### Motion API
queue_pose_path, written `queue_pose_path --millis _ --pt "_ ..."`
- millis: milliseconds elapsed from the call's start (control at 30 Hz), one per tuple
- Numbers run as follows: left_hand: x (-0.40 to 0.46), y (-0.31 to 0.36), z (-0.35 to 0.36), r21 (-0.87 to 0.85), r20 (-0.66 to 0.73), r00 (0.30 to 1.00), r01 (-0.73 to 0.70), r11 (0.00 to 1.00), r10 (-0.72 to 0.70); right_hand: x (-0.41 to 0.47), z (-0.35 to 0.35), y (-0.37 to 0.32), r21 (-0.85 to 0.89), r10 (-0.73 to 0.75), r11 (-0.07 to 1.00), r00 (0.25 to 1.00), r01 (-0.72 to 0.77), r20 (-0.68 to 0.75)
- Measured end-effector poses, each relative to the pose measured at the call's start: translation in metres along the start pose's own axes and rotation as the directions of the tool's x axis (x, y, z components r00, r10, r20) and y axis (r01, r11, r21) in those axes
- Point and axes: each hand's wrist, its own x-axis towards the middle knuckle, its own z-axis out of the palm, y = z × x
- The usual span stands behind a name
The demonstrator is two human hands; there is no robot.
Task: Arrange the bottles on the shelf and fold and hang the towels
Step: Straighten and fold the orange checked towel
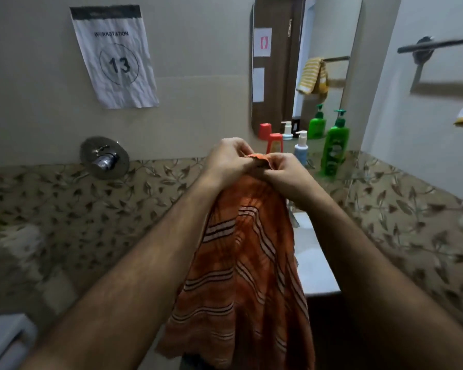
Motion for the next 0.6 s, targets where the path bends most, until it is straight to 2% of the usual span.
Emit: queue_pose_path --millis 67,133,200,300,333,400,467,500,533,600 --pt "-0.013 -0.030 0.008 -0.025 -0.156 0.988 -0.007 1.000 0.003 -0.003 0.003 0.001 -0.009 -0.009 1.000 0.999 0.009 -0.037" --pt "-0.032 -0.061 0.020 -0.031 -0.231 0.973 0.007 0.999 -0.014 -0.008 0.007 0.001 0.022 0.004 1.000 1.000 -0.004 -0.028" --pt "-0.054 -0.090 0.038 -0.190 -0.163 0.981 0.074 0.979 -0.106 -0.015 0.010 0.004 0.091 0.012 0.996 1.000 -0.011 -0.017" --pt "-0.094 -0.125 0.064 -0.367 0.050 0.976 0.213 0.905 -0.210 -0.025 0.004 0.017 0.198 0.040 0.980 0.997 -0.025 -0.068" --pt "-0.106 -0.132 0.071 -0.400 0.059 0.971 0.238 0.885 -0.234 -0.029 0.000 0.025 0.216 0.058 0.976 0.995 -0.040 -0.078" --pt "-0.117 -0.135 0.077 -0.473 -0.068 0.959 0.213 0.855 -0.276 -0.034 -0.009 0.043 0.144 0.084 0.987 0.995 -0.075 -0.058" --pt "-0.112 -0.122 0.073 -0.486 -0.216 0.938 0.139 0.863 -0.273 -0.041 -0.012 0.062 0.031 0.132 0.991 0.990 -0.133 0.039" --pt "-0.106 -0.112 0.072 -0.454 -0.231 0.945 0.106 0.884 -0.232 -0.044 -0.010 0.070 0.016 0.172 0.984 0.977 -0.175 0.124" --pt "-0.101 -0.101 0.071 -0.415 -0.197 0.964 0.083 0.906 -0.178 -0.046 -0.006 0.076 0.015 0.190 0.980 0.959 -0.198 0.212" --pt "-0.093 -0.080 0.076 -0.325 -0.060 0.994 0.070 0.943 -0.095 -0.053 0.006 0.084 0.057 0.129 0.986 0.929 -0.158 0.347"
